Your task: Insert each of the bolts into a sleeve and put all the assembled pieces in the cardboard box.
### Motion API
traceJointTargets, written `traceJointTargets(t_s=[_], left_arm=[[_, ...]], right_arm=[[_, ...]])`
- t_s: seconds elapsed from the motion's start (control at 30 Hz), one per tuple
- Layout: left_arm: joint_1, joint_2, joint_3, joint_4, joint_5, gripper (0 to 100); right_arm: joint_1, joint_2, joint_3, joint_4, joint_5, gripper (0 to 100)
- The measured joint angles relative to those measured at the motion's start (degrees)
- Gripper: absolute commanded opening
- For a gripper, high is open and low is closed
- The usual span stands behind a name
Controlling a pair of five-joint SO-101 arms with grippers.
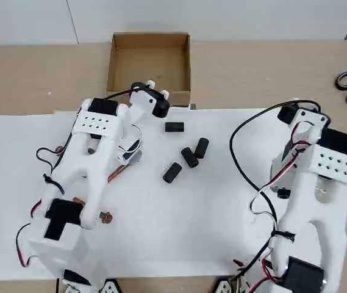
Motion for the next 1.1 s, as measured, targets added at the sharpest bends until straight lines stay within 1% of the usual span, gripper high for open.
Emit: traceJointTargets(t_s=[0.43, 0.6, 0.8, 0.93, 1.1], left_arm=[[0.0, 6.86, 0.0, -4.66, -0.35, 13], [0.53, 8.62, -0.79, -5.1, -0.35, 13], [2.64, 9.41, -0.88, -5.1, -0.35, 1], [4.66, 10.11, -0.79, -5.01, -0.18, 0], [4.92, 10.99, -0.88, -5.01, -0.09, 0]], right_arm=[[0.0, 0.0, 0.0, -1.05, 0.0, 0.3], [0.0, 0.0, 0.0, -1.05, 0.0, 0.3], [0.0, 0.0, 0.0, -1.05, 0.0, 0.3], [0.0, 0.0, 0.0, -1.05, 0.0, 0.4], [0.0, 0.0, 0.0, -1.05, 0.0, 0.4]])
